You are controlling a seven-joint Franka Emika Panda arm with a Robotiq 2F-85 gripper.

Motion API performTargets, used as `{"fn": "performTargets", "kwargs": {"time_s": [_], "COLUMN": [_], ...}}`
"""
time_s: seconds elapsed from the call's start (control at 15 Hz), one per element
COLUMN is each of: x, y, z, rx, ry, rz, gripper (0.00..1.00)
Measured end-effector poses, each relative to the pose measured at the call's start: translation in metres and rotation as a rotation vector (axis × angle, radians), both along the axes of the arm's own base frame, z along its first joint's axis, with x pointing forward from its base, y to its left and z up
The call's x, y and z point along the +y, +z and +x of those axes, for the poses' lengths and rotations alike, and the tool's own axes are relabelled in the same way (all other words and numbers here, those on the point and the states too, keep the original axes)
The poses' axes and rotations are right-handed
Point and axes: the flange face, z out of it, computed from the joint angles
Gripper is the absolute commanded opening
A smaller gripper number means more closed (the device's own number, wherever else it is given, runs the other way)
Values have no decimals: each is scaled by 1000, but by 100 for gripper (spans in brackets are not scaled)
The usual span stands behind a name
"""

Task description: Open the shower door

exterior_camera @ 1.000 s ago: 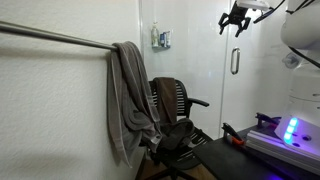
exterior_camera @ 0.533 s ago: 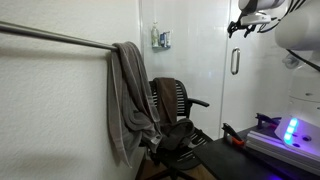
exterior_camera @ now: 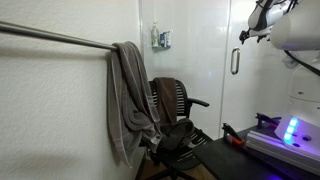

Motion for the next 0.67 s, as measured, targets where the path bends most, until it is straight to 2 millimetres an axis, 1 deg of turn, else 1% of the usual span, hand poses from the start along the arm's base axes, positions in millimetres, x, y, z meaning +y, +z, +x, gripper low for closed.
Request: {"fn": "performTargets", "kwargs": {"time_s": [0.13, 0.2, 0.33, 0.47, 0.53, 0.6, 0.67], "x": [0, 0, -3, -13, -21, -31, -45], "y": [-3, -14, -39, -55, -58, -54, -43], "z": [1, 4, 20, 41, 50, 58, 65], "rx": [26, 72, 160, 195, 196, 184, 162], "ry": [3, 1, -2, -9, -13, -22, -38], "rz": [-8, 11, 55, 69, 57, 31, -7], "gripper": [100, 100, 100, 100, 100, 100, 100]}}
